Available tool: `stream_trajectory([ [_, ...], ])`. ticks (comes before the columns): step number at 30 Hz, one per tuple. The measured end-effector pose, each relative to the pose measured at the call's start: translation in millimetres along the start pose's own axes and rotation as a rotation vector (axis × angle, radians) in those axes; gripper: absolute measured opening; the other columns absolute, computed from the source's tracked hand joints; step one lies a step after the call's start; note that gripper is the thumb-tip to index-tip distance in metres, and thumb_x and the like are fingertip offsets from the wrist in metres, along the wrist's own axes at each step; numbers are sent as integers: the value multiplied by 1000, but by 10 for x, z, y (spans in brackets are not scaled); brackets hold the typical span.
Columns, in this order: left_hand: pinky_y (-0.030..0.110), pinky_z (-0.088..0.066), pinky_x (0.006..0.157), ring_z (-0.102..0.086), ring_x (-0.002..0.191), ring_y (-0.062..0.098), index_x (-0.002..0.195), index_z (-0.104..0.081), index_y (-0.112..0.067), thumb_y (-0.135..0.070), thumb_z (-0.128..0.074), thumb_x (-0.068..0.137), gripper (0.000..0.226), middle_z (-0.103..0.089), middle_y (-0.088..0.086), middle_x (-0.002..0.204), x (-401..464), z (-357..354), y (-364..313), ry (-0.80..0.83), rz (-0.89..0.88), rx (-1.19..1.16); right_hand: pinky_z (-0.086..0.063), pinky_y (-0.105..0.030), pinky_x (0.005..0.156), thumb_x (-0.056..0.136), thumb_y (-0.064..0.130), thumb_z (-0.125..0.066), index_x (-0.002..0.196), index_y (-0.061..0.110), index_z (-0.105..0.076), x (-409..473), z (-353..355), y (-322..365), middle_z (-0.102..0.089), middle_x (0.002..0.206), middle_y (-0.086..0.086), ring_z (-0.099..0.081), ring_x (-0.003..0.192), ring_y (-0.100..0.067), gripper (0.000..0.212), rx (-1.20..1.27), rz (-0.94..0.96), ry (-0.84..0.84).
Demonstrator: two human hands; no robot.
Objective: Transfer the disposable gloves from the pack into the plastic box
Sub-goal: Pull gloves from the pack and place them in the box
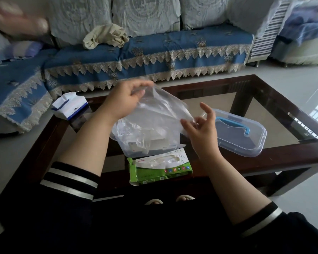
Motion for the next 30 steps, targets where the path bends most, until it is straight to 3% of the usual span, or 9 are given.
stream_trajectory([
  [4,33,-35,106,-45,133,21,135,-55,-14,-33,-67,87,53,-51,4,144,38,47,511,-99,186,121,-54,-31,76,88,16,-68,136,22,-32,58,104,-68,-56,84,-7,-57,74,-17,60,-41,-12,-118],
  [7,36,-35,105,-44,134,27,140,-49,-10,-42,-73,78,73,-47,9,147,0,-108,760,-31,273,219,-53,-28,74,90,16,-65,136,22,-33,52,54,-97,-55,85,-9,-56,74,-16,57,-68,-23,-94],
  [12,40,-36,107,-41,134,30,141,-44,-7,-42,-80,76,82,-40,13,148,32,-389,1126,151,377,520,-52,-26,73,91,16,-63,133,22,-39,10,-83,-108,-59,83,-10,-55,72,-13,49,-178,2,16],
  [17,40,-47,95,-49,125,32,139,-44,-7,-52,-75,77,83,-36,16,147,46,-507,1199,321,440,859,-51,-36,68,90,24,-64,108,28,-56,-60,-221,-142,-57,71,2,-53,65,-12,20,-334,25,194],
  [20,43,-49,95,-45,128,32,144,-38,-15,-51,-72,80,81,-32,15,148,46,-528,1156,382,449,927,-45,-27,61,87,33,-67,92,25,-64,-142,-325,-176,-57,66,10,-49,58,-3,10,-490,68,358],
  [23,44,-47,96,-34,130,34,142,-44,-25,-51,-68,84,68,-30,12,145,4,-392,988,315,475,999,-51,-28,69,82,37,-71,85,22,-69,-215,-425,-197,-65,76,11,-57,70,-3,15,-572,84,492],
  [26,44,-36,100,-31,130,32,130,-57,-24,-48,-59,91,45,-34,11,145,-145,-228,691,80,361,1022,-49,-29,80,80,38,-74,88,23,-70,-287,-530,-246,-64,89,12,-56,85,-4,17,-623,142,620],
  [28,36,-41,85,-47,112,27,115,-64,-17,-37,-53,97,29,-53,10,126,-332,-191,386,-158,160,853,-45,-32,90,80,40,-73,97,25,-70,-309,-584,-314,-60,105,8,-51,102,-10,22,-707,182,688],
  [30,27,-41,62,-56,81,18,98,-65,-14,-34,-49,99,25,-64,5,96,-558,-296,183,-146,71,610,-42,-36,96,82,39,-72,102,28,-70,-327,-618,-412,-54,116,6,-45,113,-14,23,-818,162,758],
])
Point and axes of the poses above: each hand's wrist, its own x-axis towards the middle knuckle, its own z-axis out of the back of the hand, y = z × x, the point moved 6 cm from there along x, towards the middle knuckle
